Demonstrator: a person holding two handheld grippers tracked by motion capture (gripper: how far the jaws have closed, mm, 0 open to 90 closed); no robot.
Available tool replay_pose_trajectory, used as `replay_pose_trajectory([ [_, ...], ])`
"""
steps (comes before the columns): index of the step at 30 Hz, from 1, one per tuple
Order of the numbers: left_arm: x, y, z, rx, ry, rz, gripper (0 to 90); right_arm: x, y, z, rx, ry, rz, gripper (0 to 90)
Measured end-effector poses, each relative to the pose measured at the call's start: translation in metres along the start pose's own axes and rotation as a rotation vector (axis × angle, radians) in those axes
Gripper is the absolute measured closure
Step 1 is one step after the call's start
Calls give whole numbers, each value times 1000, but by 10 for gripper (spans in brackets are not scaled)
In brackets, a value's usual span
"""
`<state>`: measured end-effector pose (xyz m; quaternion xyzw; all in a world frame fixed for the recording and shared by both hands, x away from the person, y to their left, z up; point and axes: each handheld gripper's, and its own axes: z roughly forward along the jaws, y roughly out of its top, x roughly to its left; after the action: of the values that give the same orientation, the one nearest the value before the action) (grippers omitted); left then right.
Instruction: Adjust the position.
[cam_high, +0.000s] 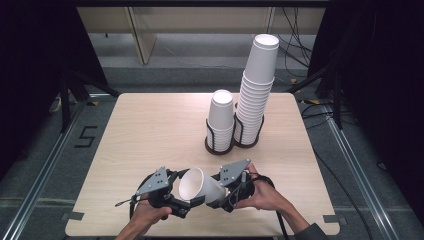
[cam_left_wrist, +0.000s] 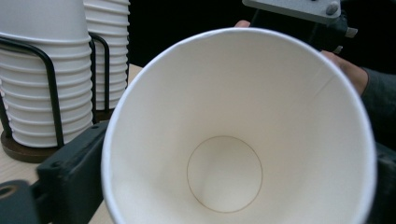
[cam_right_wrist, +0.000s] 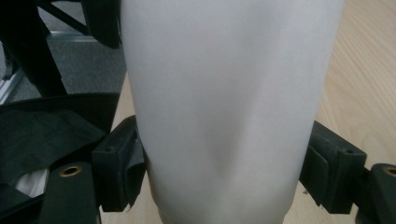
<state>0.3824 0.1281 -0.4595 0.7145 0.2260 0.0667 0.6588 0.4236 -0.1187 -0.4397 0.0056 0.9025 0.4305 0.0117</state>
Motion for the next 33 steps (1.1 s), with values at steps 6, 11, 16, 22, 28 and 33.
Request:
replay_pose_trajectory([
  [6,-1,-2,0,-38,1,-6,47,-1,0,-3,-44,-7,25,248],
  [11,-4,-1,0,-57,15,17,82,1,1,2,-58,5,48,245],
  [16,-2,-1,-1,-60,2,21,134,1,-1,7,-89,9,88,239],
  [22,1,3,-6,-81,35,7,141,-3,-9,9,-59,-27,152,175],
  [28,12,6,-15,-39,161,29,139,-11,-25,-6,-50,-96,206,162],
  [33,18,6,-18,0,244,55,139,-16,-35,-22,-53,-173,257,169],
])
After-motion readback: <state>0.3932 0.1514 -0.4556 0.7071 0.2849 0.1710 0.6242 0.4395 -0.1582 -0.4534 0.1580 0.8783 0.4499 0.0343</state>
